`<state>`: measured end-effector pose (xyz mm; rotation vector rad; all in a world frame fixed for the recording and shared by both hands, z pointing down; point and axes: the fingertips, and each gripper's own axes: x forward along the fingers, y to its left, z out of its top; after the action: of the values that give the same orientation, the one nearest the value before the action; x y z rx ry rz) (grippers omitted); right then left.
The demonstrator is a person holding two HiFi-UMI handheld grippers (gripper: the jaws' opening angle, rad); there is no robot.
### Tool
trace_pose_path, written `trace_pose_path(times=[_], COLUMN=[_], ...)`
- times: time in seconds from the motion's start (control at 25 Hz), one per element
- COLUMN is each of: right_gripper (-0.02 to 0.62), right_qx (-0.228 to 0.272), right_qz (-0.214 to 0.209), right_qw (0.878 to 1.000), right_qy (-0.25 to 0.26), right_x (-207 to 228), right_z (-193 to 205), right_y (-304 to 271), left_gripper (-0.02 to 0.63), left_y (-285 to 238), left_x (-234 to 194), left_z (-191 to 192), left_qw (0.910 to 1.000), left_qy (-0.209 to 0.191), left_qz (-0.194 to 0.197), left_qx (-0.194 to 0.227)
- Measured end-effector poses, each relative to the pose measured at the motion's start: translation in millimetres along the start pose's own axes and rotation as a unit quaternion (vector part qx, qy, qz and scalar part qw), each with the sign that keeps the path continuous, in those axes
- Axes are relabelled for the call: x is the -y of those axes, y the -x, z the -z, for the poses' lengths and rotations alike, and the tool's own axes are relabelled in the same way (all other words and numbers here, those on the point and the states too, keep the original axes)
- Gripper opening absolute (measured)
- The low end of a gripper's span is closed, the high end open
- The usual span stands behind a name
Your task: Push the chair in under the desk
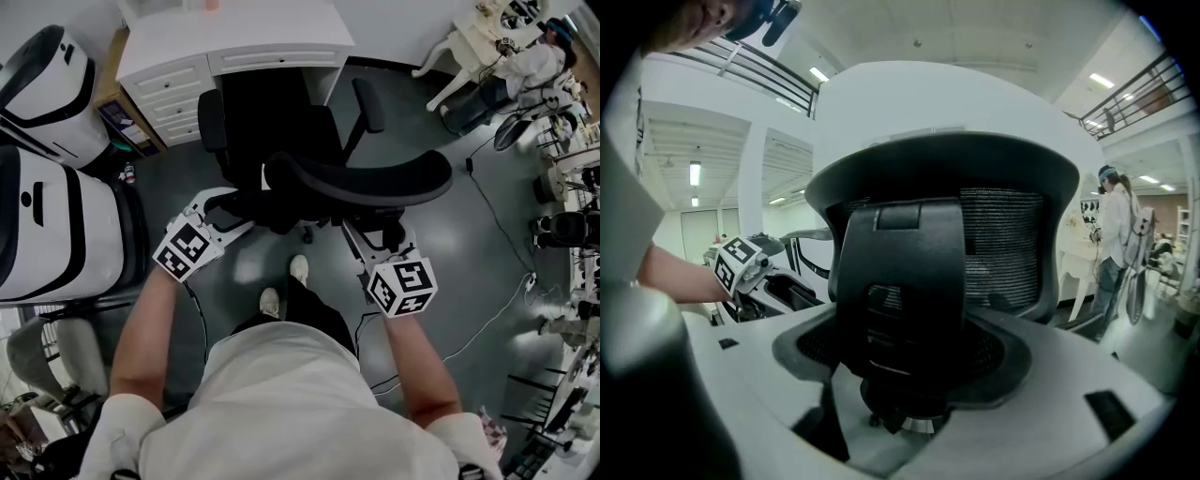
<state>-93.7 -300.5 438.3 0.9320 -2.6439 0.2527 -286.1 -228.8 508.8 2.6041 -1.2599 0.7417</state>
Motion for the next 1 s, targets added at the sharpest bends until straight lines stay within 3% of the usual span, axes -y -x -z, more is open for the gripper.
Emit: trace_pose_path(times=[1.0], right_gripper=[0.328], right_qx=[0.0], right_qz=[-0.007], right_qw=[1.0], right_qy=[0.006], right_x=[15], right_z=[-38], right_y=[-86], left_gripper=[0.253], left_y=[-16], left_x=[-93], left_z=[-3], left_qw=[0.9995], left_qy=[0.017], left_qz=[-0.017], left_qx=[-0.02])
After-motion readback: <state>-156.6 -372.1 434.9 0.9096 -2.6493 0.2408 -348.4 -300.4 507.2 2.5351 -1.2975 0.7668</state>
